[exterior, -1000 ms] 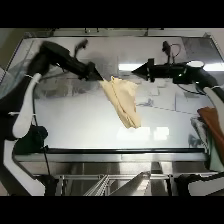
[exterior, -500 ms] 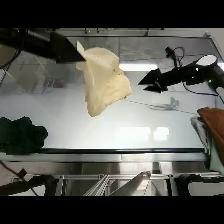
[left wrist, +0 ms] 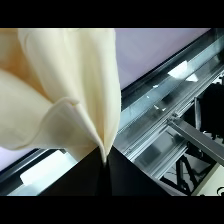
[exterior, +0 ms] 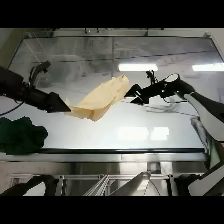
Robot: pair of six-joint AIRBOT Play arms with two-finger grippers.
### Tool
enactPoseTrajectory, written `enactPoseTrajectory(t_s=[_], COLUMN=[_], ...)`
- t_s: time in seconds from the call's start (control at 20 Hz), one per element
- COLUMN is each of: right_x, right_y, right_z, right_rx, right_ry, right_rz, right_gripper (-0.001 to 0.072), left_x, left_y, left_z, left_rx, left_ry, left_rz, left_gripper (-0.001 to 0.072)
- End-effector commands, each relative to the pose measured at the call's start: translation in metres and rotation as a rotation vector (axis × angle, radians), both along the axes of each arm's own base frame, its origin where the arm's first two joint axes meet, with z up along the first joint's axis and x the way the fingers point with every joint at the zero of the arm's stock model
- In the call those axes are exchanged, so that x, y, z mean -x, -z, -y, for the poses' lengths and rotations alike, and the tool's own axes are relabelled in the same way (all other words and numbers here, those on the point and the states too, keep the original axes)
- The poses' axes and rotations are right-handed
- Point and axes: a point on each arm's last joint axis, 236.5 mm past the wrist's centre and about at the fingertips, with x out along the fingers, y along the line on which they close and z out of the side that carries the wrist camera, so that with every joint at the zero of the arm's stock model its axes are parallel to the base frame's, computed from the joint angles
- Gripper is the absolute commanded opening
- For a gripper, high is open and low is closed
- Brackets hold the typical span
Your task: Fold the shirts.
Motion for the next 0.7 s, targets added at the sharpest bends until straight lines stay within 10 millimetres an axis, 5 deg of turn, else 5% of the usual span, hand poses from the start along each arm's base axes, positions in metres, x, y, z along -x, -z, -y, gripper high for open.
enactPoseTrajectory(t_s=[0.0,0.15,0.25,0.3,0.4,0.55,0.65], right_x=[-0.041,-0.07,-0.082,-0.087,-0.087,-0.074,-0.067], right_y=[0.005,0.008,0.004,0.0,-0.015,-0.088,-0.176], right_z=[-0.021,-0.01,-0.006,-0.005,-0.011,-0.021,-0.003], right_rx=[-0.124,-0.092,-0.07,-0.068,-0.102,-0.211,-0.254], right_ry=[0.185,0.311,0.325,0.331,0.292,0.151,0.101], right_rz=[0.034,0.075,0.132,0.148,0.18,0.321,0.51], right_gripper=[0.0595,0.057,0.0375,0.0355,0.0022,0.0018,0.0018], left_x=[0.017,0.016,0.015,0.014,0.011,-0.008,-0.032], left_y=[0.03,0.04,0.041,0.041,0.042,0.026,-0.021], left_z=[-0.02,-0.029,-0.032,-0.033,-0.034,-0.039,-0.044], left_rx=[0.01,0.011,0.011,0.01,0.007,-0.006,0.02], left_ry=[-0.052,-0.106,-0.119,-0.124,-0.131,-0.137,-0.14], left_rz=[-0.077,-0.096,-0.096,-0.094,-0.082,-0.001,0.117], left_gripper=[0.0014,0.0014,0.0014,0.0014,0.0014,0.0014,0.0014])
